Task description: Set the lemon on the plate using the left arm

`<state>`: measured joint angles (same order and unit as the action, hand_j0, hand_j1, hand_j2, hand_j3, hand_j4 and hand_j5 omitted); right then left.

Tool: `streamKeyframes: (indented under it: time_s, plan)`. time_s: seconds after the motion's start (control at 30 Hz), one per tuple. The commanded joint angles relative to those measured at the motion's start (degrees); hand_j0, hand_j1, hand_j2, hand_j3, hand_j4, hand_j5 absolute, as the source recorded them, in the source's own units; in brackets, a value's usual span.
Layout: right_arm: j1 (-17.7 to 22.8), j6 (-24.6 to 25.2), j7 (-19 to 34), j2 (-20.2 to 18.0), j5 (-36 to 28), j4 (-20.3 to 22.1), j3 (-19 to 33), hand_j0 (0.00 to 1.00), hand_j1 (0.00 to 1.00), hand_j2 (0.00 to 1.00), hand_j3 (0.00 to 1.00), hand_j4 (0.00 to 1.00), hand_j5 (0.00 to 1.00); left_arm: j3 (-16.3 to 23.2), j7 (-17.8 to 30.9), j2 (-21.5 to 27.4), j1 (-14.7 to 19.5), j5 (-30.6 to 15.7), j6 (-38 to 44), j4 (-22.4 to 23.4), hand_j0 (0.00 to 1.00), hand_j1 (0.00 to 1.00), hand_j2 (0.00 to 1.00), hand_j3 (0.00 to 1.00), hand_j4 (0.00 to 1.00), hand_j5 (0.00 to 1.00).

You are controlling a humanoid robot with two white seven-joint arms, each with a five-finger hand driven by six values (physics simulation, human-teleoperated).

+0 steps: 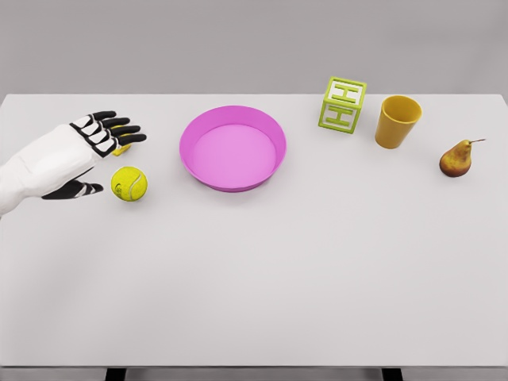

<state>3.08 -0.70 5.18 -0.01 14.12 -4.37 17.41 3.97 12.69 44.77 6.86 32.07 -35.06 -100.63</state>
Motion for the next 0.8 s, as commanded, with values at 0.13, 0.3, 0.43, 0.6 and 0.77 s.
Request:
streamKeyframes:
  time_s: [0.13,0.3,0.43,0.6,0.77]
  plan:
    - [0.1,0.0,0.0,0.0,0.0,0.0,0.0,1.00,1.00,1.00,1.00,1.00,1.00,-0.6,0.1,0.0,0.7,-0.3,0.1,2.2,1.00,1.00,1.00,1.00,1.00,1.00]
    - [0.0,0.0,0.0,0.0,0.0,0.0,0.0,1.00,1.00,1.00,1.00,1.00,1.00,-2.5,0.1,-0.1,2.8,-0.3,0.1,3.2,1.00,1.00,1.00,1.00,1.00,1.00]
    - [0.0,0.0,0.0,0.0,0.0,0.0,0.0,1.00,1.00,1.00,1.00,1.00,1.00,-1.7,9.9,-0.4,5.2,0.1,0.1,6.1,1.00,1.00,1.00,1.00,1.00,1.00]
    - [0.0,0.0,0.0,0.0,0.0,0.0,0.0,1.00,1.00,1.00,1.00,1.00,1.00,5.4,22.3,-0.8,13.4,4.2,0.1,6.8,1.00,1.00,1.00,1.00,1.00,1.00]
    - [0.0,0.0,0.0,0.0,0.0,0.1,0.0,1.00,1.00,1.00,1.00,1.00,1.00,12.7,22.3,-5.0,24.3,4.0,0.1,15.5,1.00,1.00,1.00,1.00,1.00,1.00]
